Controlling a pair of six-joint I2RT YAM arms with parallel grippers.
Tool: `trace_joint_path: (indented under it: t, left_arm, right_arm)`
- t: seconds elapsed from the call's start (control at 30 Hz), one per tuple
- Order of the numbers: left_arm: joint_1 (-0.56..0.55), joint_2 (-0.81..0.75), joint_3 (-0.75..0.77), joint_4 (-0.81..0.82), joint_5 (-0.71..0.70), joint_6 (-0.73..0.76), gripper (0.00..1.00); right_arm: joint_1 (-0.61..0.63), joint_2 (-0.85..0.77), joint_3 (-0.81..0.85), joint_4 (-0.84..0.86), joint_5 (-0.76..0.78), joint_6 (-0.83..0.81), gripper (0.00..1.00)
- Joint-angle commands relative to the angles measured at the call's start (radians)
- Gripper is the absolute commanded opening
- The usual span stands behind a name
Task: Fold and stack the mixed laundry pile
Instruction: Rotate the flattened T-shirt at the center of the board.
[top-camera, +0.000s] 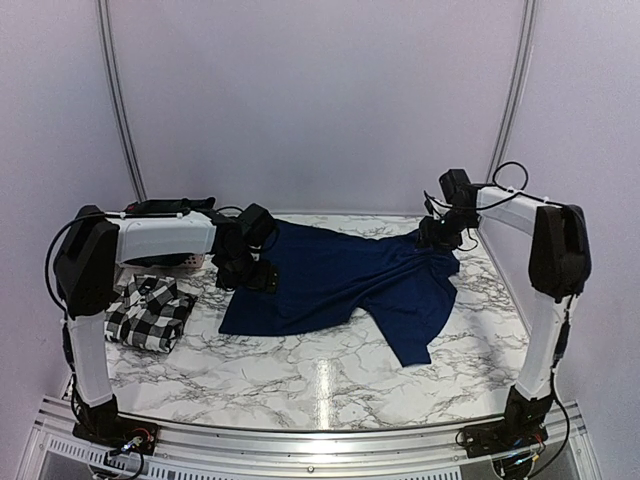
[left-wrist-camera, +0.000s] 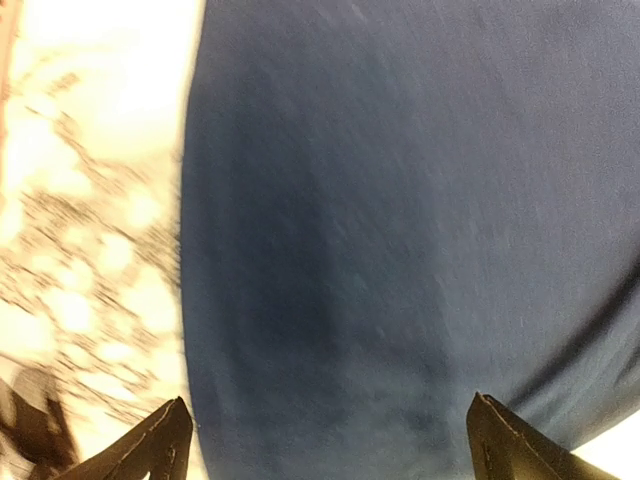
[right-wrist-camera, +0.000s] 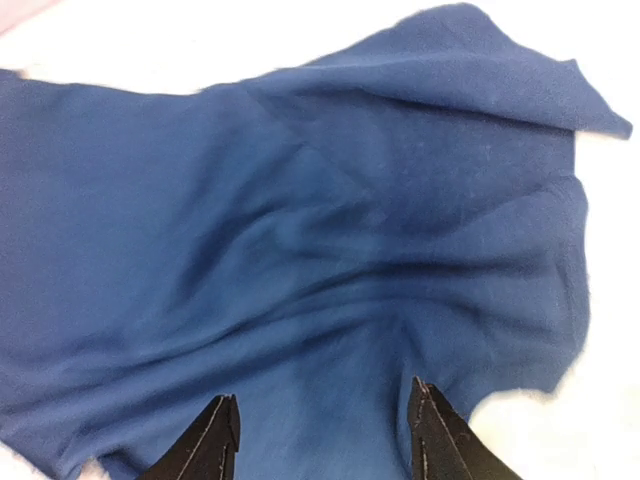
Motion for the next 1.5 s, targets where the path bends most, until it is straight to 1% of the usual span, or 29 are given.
trace_joint_path:
  t: [0.0, 0.13, 0.3, 0.4, 0.53, 0.67, 0.8, 0.9, 0.97, 1.07, 1.17, 1.27, 1.37, 1.47]
  left_arm:
    - [0.042, -0.015, 0.045, -0.027, -0.007, 0.033, 0.99]
    - [0.051, 0.012, 0.05, -0.027, 0.004, 0.051, 0.99]
    - [0.051, 0.04, 0.048, -0.023, 0.015, 0.053, 0.99]
    - [0.051, 0.049, 0.035, -0.021, 0.019, 0.053, 0.99]
    - [0.046, 0.038, -0.012, -0.02, 0.018, 0.039, 0.99]
    - [0.031, 0.016, -0.059, -0.015, 0.004, 0.033, 0.99]
    - [0.028, -0.008, -0.055, -0.017, -0.012, 0.023, 0.99]
    - [0.028, -0.031, -0.036, -0.016, -0.018, 0.013, 0.99]
    - [0.024, -0.04, -0.018, -0.016, -0.009, 0.012, 0.99]
    - [0.008, -0.041, 0.011, -0.015, -0.004, 0.033, 0.99]
    - [-0.006, -0.03, 0.042, -0.015, 0.012, 0.041, 0.99]
    - [-0.009, -0.025, 0.055, -0.016, 0.018, 0.04, 0.99]
    - [-0.01, -0.025, 0.051, -0.014, 0.019, 0.038, 0.99]
    - [-0.011, -0.015, 0.04, -0.014, 0.032, 0.039, 0.99]
  right_arm:
    - [0.079, -0.2, -0.147, -0.037, -0.017, 0.021, 0.54]
    - [0.15, -0.314, -0.373, 0.034, -0.063, 0.087, 0.52]
    - [0.163, -0.36, -0.587, 0.126, -0.089, 0.17, 0.52]
    - [0.134, -0.358, -0.672, 0.166, -0.094, 0.203, 0.52]
    - [0.031, -0.327, -0.762, 0.219, -0.151, 0.223, 0.52]
    - [-0.046, -0.296, -0.754, 0.218, -0.077, 0.182, 0.52]
    - [-0.141, -0.245, -0.676, 0.183, -0.018, 0.13, 0.53]
    - [-0.156, -0.253, -0.567, 0.113, 0.034, 0.075, 0.52]
    - [-0.155, -0.293, -0.522, 0.087, -0.004, 0.049, 0.52]
    - [-0.11, -0.361, -0.479, 0.04, -0.062, 0.021, 0.52]
    - [-0.031, -0.417, -0.49, 0.014, -0.123, 0.031, 0.53]
    - [0.037, -0.481, -0.54, 0.008, -0.17, 0.043, 0.52]
    - [0.072, -0.535, -0.61, 0.007, -0.25, 0.041, 0.53]
    - [0.093, -0.586, -0.688, 0.01, -0.286, 0.033, 0.53]
